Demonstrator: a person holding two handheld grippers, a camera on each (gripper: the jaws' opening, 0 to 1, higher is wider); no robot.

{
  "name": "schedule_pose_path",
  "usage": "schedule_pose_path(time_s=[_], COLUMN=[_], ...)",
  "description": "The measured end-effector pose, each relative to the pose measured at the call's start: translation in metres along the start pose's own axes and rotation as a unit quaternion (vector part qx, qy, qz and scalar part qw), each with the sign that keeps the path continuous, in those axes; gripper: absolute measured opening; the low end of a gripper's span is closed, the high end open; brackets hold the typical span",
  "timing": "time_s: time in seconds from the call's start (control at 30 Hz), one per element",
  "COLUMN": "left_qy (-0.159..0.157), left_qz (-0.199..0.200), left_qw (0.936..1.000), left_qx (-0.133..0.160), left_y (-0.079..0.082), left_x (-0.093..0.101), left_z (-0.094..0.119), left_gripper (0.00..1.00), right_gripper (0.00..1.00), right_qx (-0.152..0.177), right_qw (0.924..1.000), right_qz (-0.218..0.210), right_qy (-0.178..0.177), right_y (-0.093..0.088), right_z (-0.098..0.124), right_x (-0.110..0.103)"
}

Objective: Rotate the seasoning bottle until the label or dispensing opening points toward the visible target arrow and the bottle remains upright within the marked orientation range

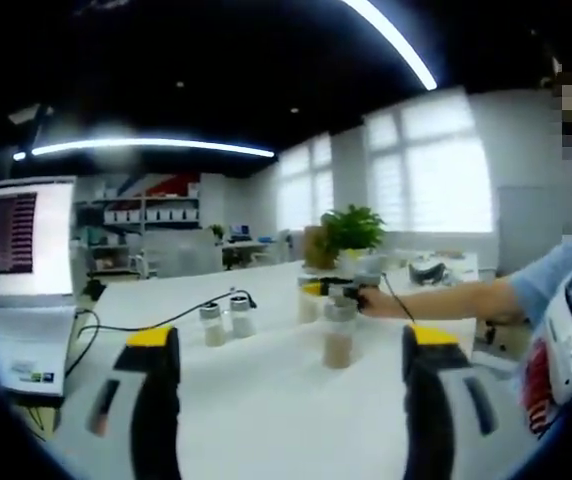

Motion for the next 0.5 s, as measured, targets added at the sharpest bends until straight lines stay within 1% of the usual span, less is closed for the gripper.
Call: schedule_pose_path(time_s=[0.03, 0.1, 0.2, 0.23, 0.3, 0.33, 0.37, 0.4, 0.47, 0.5], left_qy=[0.000, -0.001, -0.008, -0.013, -0.026, -0.030, -0.032, -0.033, -0.031, -0.030], left_qz=[0.000, 0.003, 0.004, 0.004, 0.005, 0.006, 0.007, 0.008, 0.008, 0.007], left_qw=[1.0000, 1.0000, 1.0000, 0.9999, 0.9997, 0.9995, 0.9995, 0.9994, 0.9995, 0.9995], left_qx=[0.001, 0.001, 0.000, 0.001, 0.001, 0.001, 0.001, 0.001, -0.001, -0.003], left_y=[0.001, 0.000, -0.002, -0.002, -0.002, -0.002, -0.003, -0.003, -0.004, -0.005], left_x=[0.000, 0.001, 0.003, 0.005, 0.010, 0.011, 0.012, 0.012, 0.011, 0.010], left_z=[0.000, -0.002, -0.005, -0.006, -0.008, -0.008, -0.009, -0.009, -0.010, -0.010], left_gripper=[0.98, 0.98, 0.98, 0.98, 0.98, 0.98, 0.98, 0.98, 0.98, 0.98], right_gripper=[0.89, 0.87, 0.77, 0.73, 0.64, 0.59, 0.55, 0.53, 0.52, 0.46], right_qx=[-0.007, -0.011, -0.015, -0.017, -0.008, -0.012, -0.022, -0.033, -0.026, -0.025], right_qw=[0.9999, 0.9998, 0.9995, 0.9993, 0.9987, 0.9990, 0.9993, 0.9990, 0.9991, 0.9993], right_qz=[0.011, 0.010, 0.003, -0.002, -0.035, -0.028, -0.016, 0.005, -0.006, -0.011], right_qy=[-0.009, -0.016, -0.029, -0.032, -0.035, -0.031, -0.027, -0.031, -0.032, -0.024], right_y=[-0.002, -0.006, -0.012, -0.015, -0.014, -0.017, -0.021, -0.025, -0.024, -0.024], right_z=[-0.002, -0.007, -0.014, -0.015, -0.016, -0.017, -0.019, -0.019, -0.021, -0.021], right_x=[0.001, 0.003, 0.010, 0.012, 0.013, 0.012, 0.011, 0.012, 0.012, 0.009])
Point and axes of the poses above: the point that each gripper's makers call its tool centre point, and the gripper's own axes: z roughly backward along the fingers, x roughly to its right, y roughly out of its top, the point moved 1 cm from there along z, roughly backward along the fingers, and after that the axes turned 8 degrees about -y, right-handed, at the moved point
